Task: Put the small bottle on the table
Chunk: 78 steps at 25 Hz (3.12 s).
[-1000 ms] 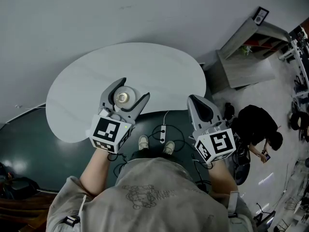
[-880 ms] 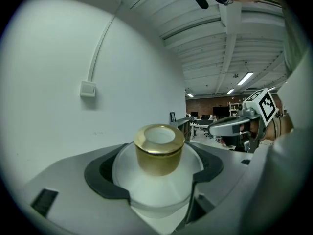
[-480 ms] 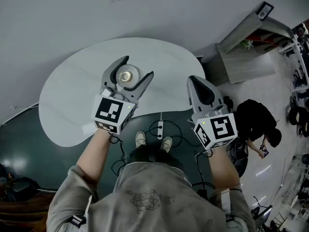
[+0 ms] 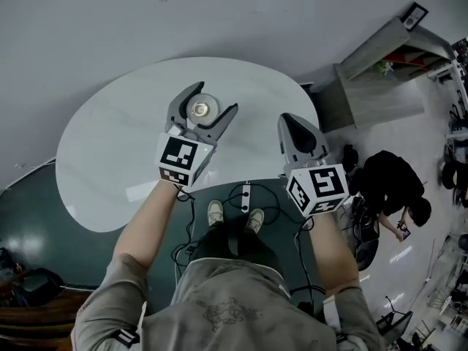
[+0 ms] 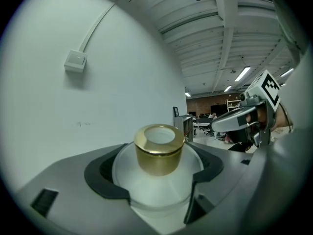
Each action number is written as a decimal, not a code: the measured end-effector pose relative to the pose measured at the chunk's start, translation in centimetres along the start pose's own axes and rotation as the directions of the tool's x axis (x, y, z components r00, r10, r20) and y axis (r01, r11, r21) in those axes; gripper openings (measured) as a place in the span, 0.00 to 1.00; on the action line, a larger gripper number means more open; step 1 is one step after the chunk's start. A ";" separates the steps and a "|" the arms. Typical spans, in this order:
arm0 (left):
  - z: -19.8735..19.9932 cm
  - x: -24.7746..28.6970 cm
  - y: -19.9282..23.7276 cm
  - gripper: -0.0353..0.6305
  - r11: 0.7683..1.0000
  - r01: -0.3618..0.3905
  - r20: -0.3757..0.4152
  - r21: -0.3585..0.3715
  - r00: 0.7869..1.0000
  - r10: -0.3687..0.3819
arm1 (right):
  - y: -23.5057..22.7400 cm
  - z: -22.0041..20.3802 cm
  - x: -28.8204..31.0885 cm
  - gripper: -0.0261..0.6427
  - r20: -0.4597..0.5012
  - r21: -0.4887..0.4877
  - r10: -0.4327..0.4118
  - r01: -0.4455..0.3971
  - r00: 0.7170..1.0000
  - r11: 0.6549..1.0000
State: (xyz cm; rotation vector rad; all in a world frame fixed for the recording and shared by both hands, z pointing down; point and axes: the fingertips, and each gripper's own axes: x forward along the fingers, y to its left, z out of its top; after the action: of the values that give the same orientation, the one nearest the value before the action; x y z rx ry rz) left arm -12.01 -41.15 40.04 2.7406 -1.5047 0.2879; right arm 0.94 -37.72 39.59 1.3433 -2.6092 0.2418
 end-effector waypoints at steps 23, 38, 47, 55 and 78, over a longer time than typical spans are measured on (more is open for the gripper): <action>-19.7 9.0 -2.0 0.57 0.989 0.127 -0.277 -0.074 0.950 -0.142 | -2.6 -14.7 4.9 0.08 -0.209 0.073 -0.008 0.024 0.978 0.997; -24.3 8.6 -3.9 0.57 0.986 0.145 -0.338 -0.076 0.927 -0.163 | -0.5 -19.1 3.4 0.08 -0.255 0.106 0.012 0.015 0.967 0.994; -24.7 9.0 -4.0 0.57 0.993 0.110 -0.328 -0.043 0.937 -0.118 | -0.2 -20.7 2.2 0.08 -0.286 0.081 0.032 -0.009 0.958 0.997; -23.2 8.2 -3.4 0.57 0.998 0.062 -0.292 -0.029 0.954 -0.068 | -0.3 -19.4 2.6 0.08 -0.265 0.091 0.027 -0.003 0.964 0.996; 2.0 -1.4 -5.2 0.41 0.990 0.143 -0.038 0.001 0.989 -0.143 | 0.3 1.1 -4.7 0.08 -0.037 -0.117 -0.009 0.005 0.999 0.993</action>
State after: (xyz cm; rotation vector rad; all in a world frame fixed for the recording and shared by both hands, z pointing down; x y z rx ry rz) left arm -8.06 -37.33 38.29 2.8109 -1.2923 0.3382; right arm 3.28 -34.17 37.39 1.2961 -2.5442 0.1102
